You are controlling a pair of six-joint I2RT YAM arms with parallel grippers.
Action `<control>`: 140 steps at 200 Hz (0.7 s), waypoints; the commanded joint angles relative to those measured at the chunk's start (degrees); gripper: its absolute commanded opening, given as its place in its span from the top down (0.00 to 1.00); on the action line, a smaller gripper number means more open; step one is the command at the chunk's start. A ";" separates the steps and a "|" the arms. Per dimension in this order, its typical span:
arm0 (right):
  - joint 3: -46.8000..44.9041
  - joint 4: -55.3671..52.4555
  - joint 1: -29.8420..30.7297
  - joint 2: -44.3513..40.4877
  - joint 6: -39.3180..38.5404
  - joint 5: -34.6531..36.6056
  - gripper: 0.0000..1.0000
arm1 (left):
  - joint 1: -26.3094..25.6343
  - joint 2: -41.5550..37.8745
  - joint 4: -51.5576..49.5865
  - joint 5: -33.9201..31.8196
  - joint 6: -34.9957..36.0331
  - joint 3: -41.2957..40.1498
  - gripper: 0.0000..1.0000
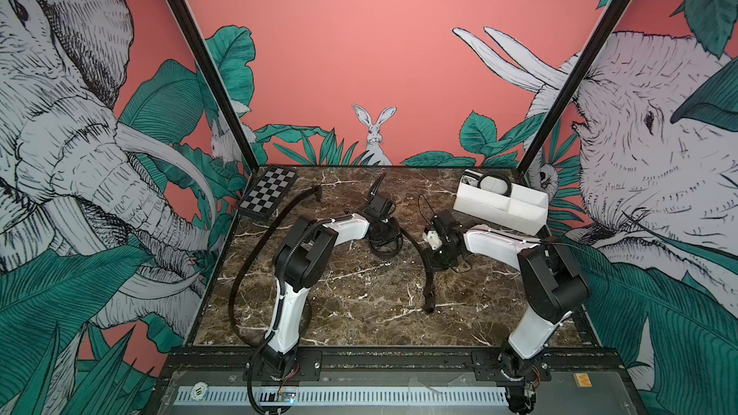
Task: Place the belts into the storage roll
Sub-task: Roll the belt at the center of the board.
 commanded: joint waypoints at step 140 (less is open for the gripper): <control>-0.60 1.65 13.26 0.44 13.36 -9.08 1.00 | 4.94 8.63 -9.70 -9.31 -3.66 1.01 1.00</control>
